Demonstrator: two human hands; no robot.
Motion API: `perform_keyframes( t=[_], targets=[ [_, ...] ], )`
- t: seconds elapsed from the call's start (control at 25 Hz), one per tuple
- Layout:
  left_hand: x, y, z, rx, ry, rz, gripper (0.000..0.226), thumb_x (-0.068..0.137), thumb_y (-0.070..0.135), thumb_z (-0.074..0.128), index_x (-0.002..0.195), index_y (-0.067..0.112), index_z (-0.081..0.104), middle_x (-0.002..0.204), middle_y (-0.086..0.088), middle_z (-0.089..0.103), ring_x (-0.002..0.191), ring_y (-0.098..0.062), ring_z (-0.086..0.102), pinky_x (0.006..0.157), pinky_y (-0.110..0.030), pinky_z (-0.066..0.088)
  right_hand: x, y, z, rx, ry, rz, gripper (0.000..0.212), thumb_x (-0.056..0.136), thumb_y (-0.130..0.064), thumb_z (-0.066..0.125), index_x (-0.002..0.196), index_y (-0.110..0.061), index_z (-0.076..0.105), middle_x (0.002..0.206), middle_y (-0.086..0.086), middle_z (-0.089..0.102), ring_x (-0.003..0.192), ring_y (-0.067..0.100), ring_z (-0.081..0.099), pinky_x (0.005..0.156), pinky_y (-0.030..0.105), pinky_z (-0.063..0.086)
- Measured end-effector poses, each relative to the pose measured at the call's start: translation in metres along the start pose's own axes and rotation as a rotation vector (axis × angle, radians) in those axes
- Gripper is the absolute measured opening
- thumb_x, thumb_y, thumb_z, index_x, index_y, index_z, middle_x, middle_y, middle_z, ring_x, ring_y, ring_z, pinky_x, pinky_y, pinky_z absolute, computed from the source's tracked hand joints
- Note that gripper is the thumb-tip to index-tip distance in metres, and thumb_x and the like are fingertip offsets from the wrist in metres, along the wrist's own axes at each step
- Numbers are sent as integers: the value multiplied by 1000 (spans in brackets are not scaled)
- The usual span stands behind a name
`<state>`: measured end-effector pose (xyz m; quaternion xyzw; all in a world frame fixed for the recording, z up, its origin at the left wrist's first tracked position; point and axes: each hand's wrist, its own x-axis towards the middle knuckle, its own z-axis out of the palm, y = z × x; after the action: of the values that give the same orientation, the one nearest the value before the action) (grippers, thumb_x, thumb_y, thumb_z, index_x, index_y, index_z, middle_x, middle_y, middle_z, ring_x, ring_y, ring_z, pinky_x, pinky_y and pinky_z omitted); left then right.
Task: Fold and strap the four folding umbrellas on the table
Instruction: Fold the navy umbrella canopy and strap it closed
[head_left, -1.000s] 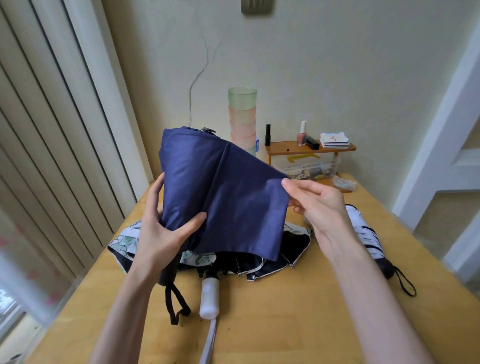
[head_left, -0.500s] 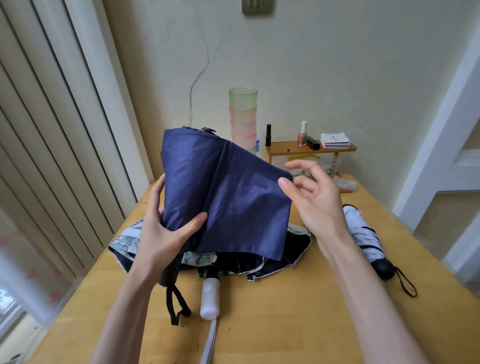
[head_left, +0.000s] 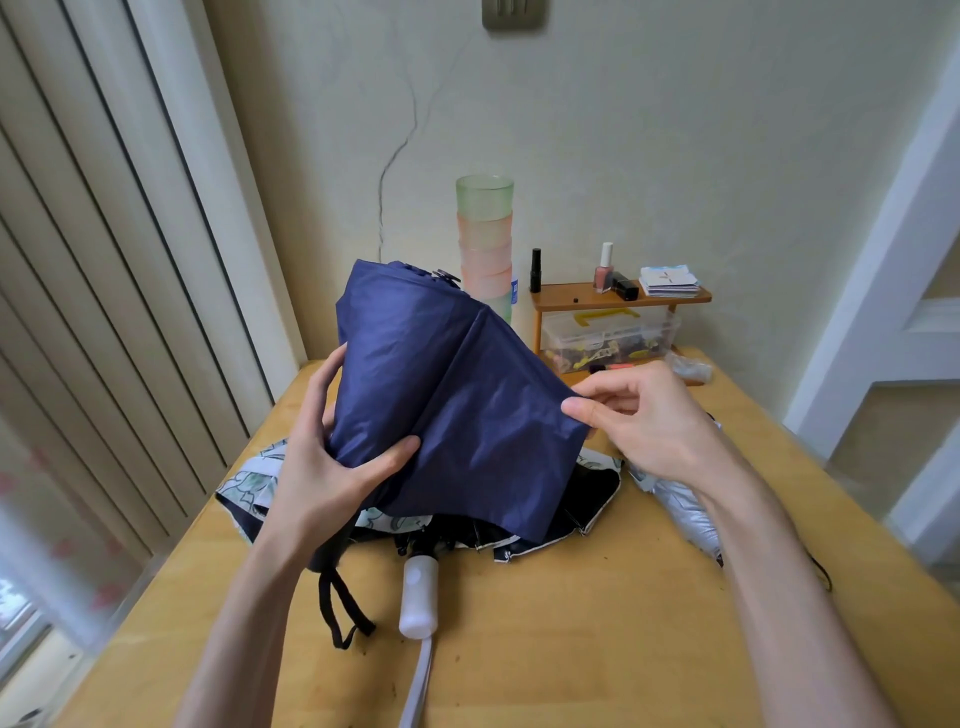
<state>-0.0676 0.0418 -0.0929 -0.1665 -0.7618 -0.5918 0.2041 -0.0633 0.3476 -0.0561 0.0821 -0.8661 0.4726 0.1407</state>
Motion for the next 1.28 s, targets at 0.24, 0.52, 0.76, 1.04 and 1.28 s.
perform_keyframes(
  t=[0.24,0.52,0.76,1.04,1.28],
  targets=[
    [1,-3,-1,-18,8,-5,100,70,19,90,151,46,38,148,22,55,124,3,63,93,-13,54,-4,1,-3,178,-124,21,12,98,-14,74,96,-24,82,96,-7,81,93,7,75,86,24,56],
    [0,-1,-4,-5,8,-22,100,69,21,90,149,50,37,147,25,52,123,9,60,91,-9,53,-2,-2,-1,227,162,34,16,79,-15,93,84,-24,80,85,-5,82,86,16,79,91,42,63],
    [-1,1,-9,-17,97,-72,96,75,13,89,155,35,41,122,42,62,109,15,63,80,-7,52,-4,0,-11,245,236,-7,19,84,-4,87,90,-14,72,83,4,79,79,20,80,87,40,63],
    [-1,-1,-13,-56,87,-93,103,70,28,98,155,43,41,139,30,58,121,7,61,95,-23,55,-4,-6,15,416,14,99,52,88,-46,79,136,-31,63,123,-10,76,114,4,72,105,35,55],
    [3,-6,-2,-64,96,-142,98,73,34,96,154,41,41,145,18,59,124,-1,63,105,-38,54,-1,-5,46,666,131,133,24,102,-27,69,116,-8,75,113,3,81,114,24,74,106,43,56]
  ],
)
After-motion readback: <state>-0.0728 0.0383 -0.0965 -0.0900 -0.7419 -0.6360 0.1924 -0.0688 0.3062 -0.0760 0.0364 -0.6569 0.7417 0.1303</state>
